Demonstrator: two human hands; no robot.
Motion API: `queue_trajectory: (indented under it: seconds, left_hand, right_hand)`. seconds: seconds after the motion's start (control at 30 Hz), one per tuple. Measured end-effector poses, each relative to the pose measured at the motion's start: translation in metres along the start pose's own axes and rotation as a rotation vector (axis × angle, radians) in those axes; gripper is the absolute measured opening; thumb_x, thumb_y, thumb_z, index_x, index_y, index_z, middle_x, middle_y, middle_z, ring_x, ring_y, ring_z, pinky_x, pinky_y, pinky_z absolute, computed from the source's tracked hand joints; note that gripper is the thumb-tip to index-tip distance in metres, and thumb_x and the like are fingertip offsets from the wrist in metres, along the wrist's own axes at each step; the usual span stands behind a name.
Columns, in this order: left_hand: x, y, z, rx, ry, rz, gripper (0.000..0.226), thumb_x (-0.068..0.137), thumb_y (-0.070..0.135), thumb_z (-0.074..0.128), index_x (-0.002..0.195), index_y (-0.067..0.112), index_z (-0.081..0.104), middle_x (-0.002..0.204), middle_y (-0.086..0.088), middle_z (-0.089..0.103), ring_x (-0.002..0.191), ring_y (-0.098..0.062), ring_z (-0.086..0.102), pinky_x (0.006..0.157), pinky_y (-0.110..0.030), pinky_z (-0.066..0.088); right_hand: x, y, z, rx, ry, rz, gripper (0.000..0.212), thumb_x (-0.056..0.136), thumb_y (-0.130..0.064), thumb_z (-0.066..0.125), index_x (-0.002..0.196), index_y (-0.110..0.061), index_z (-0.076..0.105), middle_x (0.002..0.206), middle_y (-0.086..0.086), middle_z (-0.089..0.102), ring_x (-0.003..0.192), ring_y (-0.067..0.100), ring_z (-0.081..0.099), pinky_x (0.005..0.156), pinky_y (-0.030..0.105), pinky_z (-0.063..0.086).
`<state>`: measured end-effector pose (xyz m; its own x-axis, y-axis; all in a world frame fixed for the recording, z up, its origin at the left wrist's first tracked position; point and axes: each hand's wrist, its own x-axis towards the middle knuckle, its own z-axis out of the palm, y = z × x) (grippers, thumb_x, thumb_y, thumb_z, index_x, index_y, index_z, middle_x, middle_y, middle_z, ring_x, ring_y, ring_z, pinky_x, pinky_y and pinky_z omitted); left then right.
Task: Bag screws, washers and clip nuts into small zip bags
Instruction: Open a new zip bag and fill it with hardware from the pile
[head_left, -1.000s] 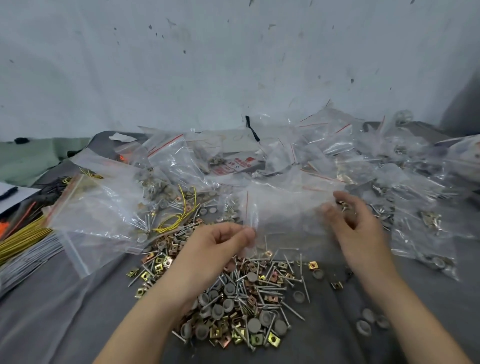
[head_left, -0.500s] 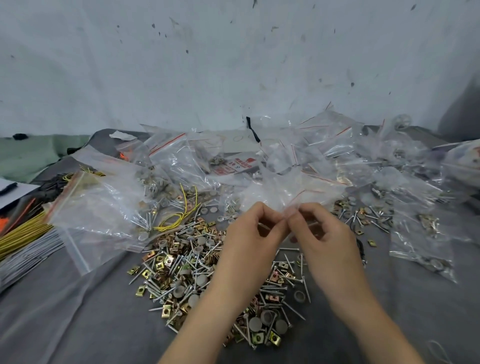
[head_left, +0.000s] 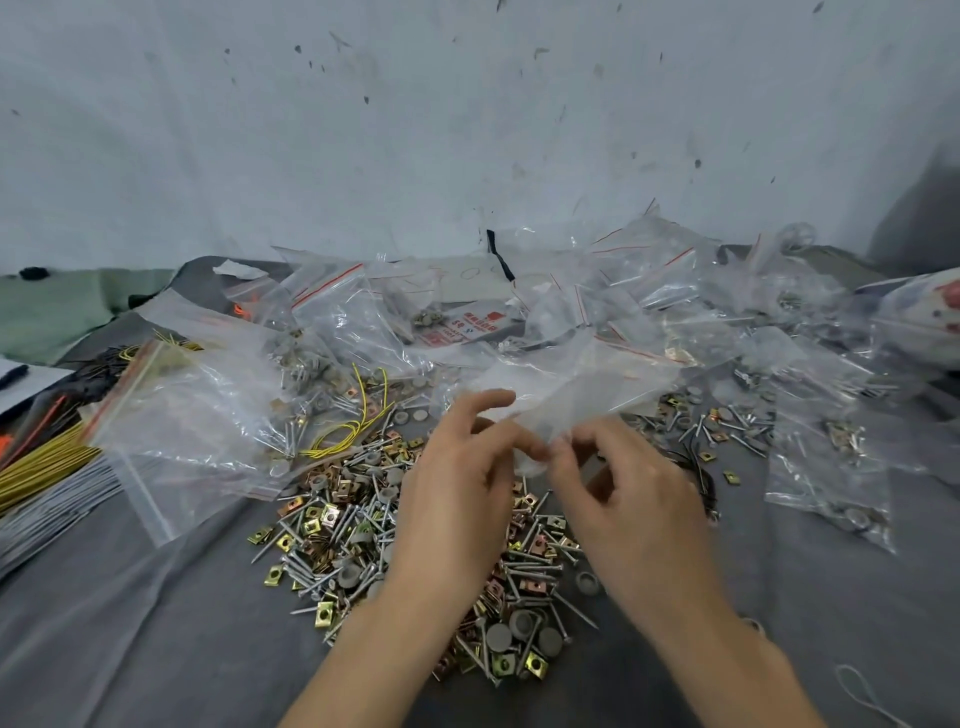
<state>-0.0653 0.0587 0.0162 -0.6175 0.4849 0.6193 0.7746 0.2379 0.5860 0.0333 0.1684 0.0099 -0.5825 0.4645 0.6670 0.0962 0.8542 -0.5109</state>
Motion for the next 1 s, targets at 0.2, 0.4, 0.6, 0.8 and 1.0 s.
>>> queue_trajectory:
  seconds: [0.2,0.4,0.6,0.8,1.0]
  left_hand:
    - [0.006,0.006,-0.002,-0.321,-0.141,-0.223,0.013,0.095,0.023,0.063,0.099,0.021,0.075,0.091,0.008,0.074,0.088,-0.009,0.068,0.082,-0.039,0.055]
    - [0.008,0.009,-0.005,-0.511,-0.26,-0.377,0.024,0.096,0.033,0.061,0.092,0.017,0.078,0.083,-0.009,0.075,0.084,-0.019,0.07,0.082,-0.047,0.053]
    - [0.01,0.003,-0.01,-0.64,-0.423,-0.446,0.025,0.087,0.038,0.073,0.107,0.023,0.071,0.1,-0.002,0.075,0.095,-0.018,0.072,0.082,-0.038,0.06]
    - [0.001,0.005,-0.012,-0.657,-0.615,-0.434,0.038,0.095,0.045,0.056,0.108,0.012,0.071,0.107,-0.014,0.072,0.101,-0.023,0.069,0.096,-0.052,0.049]
    - [0.001,0.008,-0.008,-0.538,-0.599,-0.282,0.018,0.098,0.022,0.059,0.098,0.014,0.075,0.091,0.0,0.075,0.082,-0.007,0.066,0.084,-0.032,0.054]
  right_hand:
    - [0.0,0.006,-0.002,-0.14,0.036,-0.255,0.016,0.097,-0.042,0.053,0.092,-0.028,0.057,0.086,-0.016,0.051,0.059,-0.002,0.037,0.052,0.011,0.027]
    - [-0.004,0.001,-0.001,-0.103,0.061,-0.327,0.027,0.1,-0.034,0.047,0.089,-0.017,0.066,0.092,-0.004,0.059,0.085,0.018,0.052,0.081,0.033,0.038]
    - [-0.011,0.006,-0.002,-0.154,0.097,-0.425,0.046,0.09,-0.031,0.056,0.134,-0.018,0.05,0.135,0.009,0.052,0.129,0.025,0.048,0.116,0.044,0.03]
    - [-0.017,0.026,-0.003,-0.34,-0.067,-0.438,0.084,0.085,-0.051,0.057,0.154,-0.012,0.026,0.151,0.011,0.038,0.145,0.031,0.033,0.122,0.057,0.013]
    - [-0.017,0.038,-0.008,-0.35,-0.059,-0.429,0.081,0.083,-0.036,0.067,0.152,-0.012,0.03,0.114,0.003,0.059,0.108,0.021,0.052,0.112,0.055,0.03]
